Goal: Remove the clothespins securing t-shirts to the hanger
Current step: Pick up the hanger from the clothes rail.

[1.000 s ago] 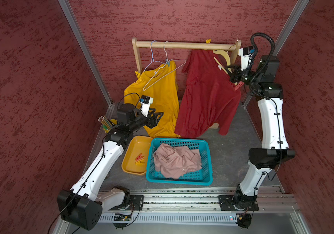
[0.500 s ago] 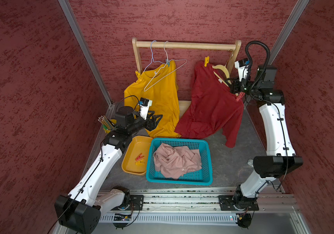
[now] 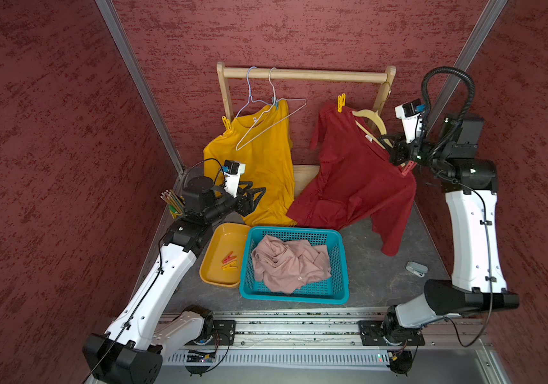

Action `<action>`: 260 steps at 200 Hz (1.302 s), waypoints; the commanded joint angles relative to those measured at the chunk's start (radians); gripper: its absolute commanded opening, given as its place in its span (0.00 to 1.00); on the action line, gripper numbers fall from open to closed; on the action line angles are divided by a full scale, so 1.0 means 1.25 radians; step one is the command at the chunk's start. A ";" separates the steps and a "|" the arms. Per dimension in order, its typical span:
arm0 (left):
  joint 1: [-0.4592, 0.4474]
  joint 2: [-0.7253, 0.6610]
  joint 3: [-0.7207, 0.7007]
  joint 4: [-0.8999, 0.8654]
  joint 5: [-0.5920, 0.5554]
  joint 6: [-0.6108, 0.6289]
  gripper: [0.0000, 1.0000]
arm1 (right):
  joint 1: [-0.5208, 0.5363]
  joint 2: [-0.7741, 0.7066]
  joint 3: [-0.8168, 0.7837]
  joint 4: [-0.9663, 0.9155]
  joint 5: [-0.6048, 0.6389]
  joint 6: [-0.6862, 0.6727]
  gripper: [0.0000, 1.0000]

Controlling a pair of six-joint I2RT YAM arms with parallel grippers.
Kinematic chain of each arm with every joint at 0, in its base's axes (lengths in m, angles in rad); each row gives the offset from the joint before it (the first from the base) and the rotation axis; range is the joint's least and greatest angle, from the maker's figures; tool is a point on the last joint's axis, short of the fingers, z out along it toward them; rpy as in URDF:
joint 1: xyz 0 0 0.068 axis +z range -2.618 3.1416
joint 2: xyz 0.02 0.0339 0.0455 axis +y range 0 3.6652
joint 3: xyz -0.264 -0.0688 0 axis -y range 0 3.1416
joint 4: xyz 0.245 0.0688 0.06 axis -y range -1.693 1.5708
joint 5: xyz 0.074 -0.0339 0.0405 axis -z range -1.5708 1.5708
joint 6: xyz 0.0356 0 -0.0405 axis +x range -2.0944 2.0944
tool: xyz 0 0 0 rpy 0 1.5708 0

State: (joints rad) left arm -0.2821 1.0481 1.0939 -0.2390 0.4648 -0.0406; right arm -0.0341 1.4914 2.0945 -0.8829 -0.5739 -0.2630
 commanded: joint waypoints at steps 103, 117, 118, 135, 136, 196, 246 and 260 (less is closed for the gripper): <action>-0.009 -0.162 -0.027 -0.069 -0.017 0.011 0.58 | 0.005 -0.237 0.001 0.490 -0.257 0.306 0.00; -0.009 -0.175 -0.027 -0.079 -0.018 0.013 0.58 | 0.004 -0.243 0.000 0.536 -0.263 0.343 0.00; -0.010 -0.175 -0.027 -0.080 -0.018 0.013 0.58 | 0.005 -0.244 0.000 0.540 -0.263 0.345 0.00; -0.009 -0.191 -0.036 -0.084 -0.023 0.014 0.58 | 0.005 -0.245 0.004 0.576 -0.261 0.374 0.00; -0.009 -0.191 -0.037 -0.084 -0.023 0.014 0.58 | 0.004 -0.245 0.005 0.577 -0.261 0.375 0.00; -0.008 -0.220 -0.056 -0.101 -0.041 0.022 0.58 | 0.005 -0.218 0.053 0.565 -0.302 0.419 0.00; -0.009 -0.237 -0.056 -0.124 -0.067 0.035 0.58 | 0.005 -0.211 0.053 0.601 -0.338 0.461 0.00; -0.008 -0.243 -0.056 -0.128 -0.075 0.037 0.58 | 0.005 -0.212 0.052 0.622 -0.350 0.479 0.00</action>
State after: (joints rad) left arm -0.2913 0.7612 1.0264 -0.3832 0.3985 -0.0135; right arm -0.0341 1.2377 2.1338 -0.2329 -0.9997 0.2741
